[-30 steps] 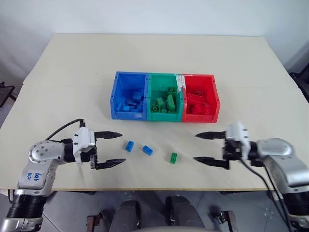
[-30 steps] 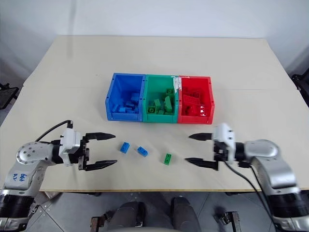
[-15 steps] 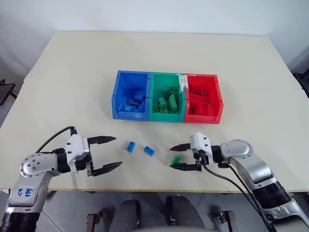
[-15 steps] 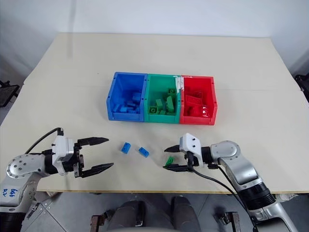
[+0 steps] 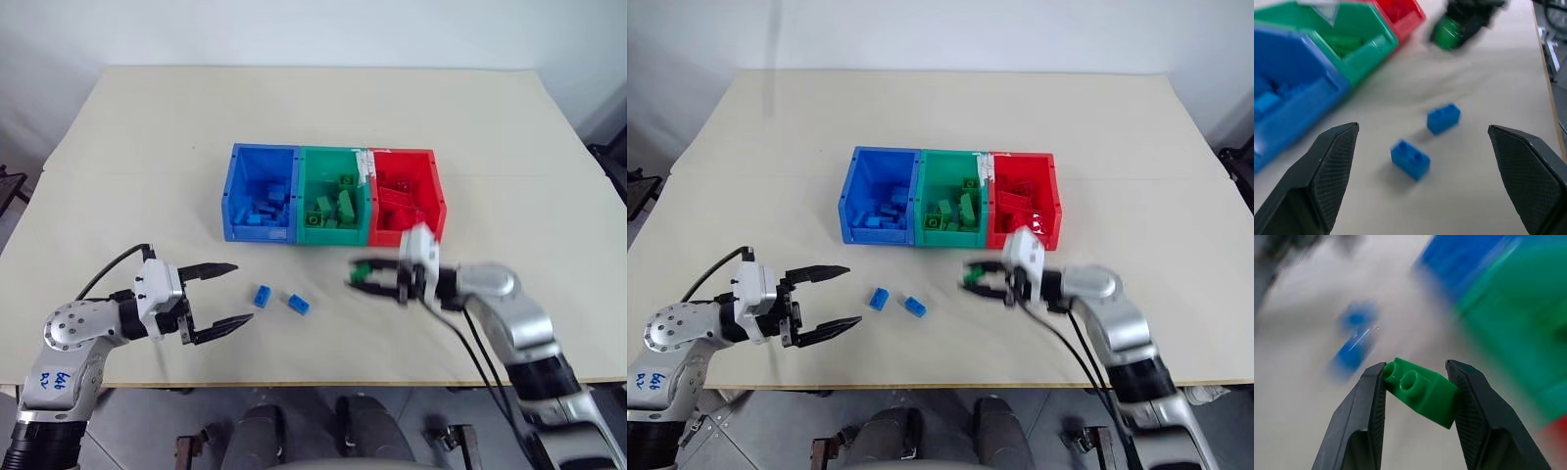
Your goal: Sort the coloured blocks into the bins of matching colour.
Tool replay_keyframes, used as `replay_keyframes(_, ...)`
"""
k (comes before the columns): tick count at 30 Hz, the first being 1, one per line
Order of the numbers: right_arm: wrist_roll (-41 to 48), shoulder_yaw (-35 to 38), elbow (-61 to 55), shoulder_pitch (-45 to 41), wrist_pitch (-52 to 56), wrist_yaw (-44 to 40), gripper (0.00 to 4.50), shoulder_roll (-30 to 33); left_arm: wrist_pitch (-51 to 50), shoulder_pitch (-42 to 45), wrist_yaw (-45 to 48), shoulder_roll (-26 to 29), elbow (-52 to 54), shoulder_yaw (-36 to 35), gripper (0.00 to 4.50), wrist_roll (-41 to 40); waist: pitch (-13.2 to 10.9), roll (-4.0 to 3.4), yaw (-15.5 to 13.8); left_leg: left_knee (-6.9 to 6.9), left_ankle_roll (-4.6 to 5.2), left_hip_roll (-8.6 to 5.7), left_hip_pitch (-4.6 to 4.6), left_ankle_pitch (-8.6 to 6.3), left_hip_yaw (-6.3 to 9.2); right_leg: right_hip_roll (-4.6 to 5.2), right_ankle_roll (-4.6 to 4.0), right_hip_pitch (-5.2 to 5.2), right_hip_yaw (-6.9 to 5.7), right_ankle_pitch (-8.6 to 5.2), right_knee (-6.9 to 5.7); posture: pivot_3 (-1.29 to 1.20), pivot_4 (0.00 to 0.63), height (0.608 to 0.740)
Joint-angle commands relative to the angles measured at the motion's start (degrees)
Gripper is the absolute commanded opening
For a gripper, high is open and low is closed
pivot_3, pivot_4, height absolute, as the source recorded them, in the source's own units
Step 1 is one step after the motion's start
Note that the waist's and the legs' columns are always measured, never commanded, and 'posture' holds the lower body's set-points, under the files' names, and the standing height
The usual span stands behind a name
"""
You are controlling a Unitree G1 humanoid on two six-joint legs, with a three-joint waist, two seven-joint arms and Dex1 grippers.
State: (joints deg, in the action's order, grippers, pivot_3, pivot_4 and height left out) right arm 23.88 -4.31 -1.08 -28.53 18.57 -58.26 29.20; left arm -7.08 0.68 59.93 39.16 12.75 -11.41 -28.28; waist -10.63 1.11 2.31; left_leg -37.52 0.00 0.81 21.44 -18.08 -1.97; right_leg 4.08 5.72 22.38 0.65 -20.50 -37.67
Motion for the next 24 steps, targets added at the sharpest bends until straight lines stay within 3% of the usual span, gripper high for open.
replay_keyframes(1,-0.6,3.4,7.3,-8.3,-0.2,5.8,1.54,-3.0,-1.7,0.3,-3.1,-1.5,2.0,-2.1,4.5,-2.8,0.0,0.0,0.0,0.0,-0.02,0.01,0.0,0.01,0.03,0.01,-0.02,0.0,-0.08,0.01,-0.01,0.0,0.15,0.74)
replay_keyframes(6,-6.0,1.8,20.7,-19.1,-5.4,8.9,1.54,-7.4,-3.3,-0.6,-6.7,-3.5,3.9,-3.7,4.5,-4.2,0.0,0.0,0.2,0.07,-0.31,0.01,0.05,0.17,-0.01,0.07,-0.02,0.07,-0.23,0.01,0.01,0.0,0.15,0.74)
replay_keyframes(10,-7.7,1.4,25.7,-22.7,-6.2,10.2,1.54,-10.3,-4.2,-1.9,-8.9,-4.1,5.4,-5.0,4.5,-4.7,0.0,0.0,0.8,0.07,-0.3,0.01,0.14,0.17,-0.05,0.11,-0.02,0.11,-0.3,0.01,-0.1,0.0,0.15,0.74)
replay_keyframes(19,-4.6,2.8,19.0,-20.1,-3.7,4.3,4.45,-8.5,-4.0,-3.9,-11.0,-4.1,6.7,-6.9,4.5,-4.4,0.0,0.0,0.7,0.11,-0.19,-0.03,0.19,0.1,-0.06,0.22,-0.01,0.11,-0.47,0.01,-0.04,0.0,0.15,0.74)
replay_keyframes(24,0.6,6.5,7.3,-7.6,-6.2,-7.3,4.45,0.9,-2.9,-2.9,-7.2,-1.2,3.6,-7.6,4.5,-3.6,0.0,0.0,-0.5,0.12,-0.13,-0.04,0.22,0.06,-0.02,0.24,-0.01,0.06,-0.54,0.01,0.07,0.0,0.15,0.74)
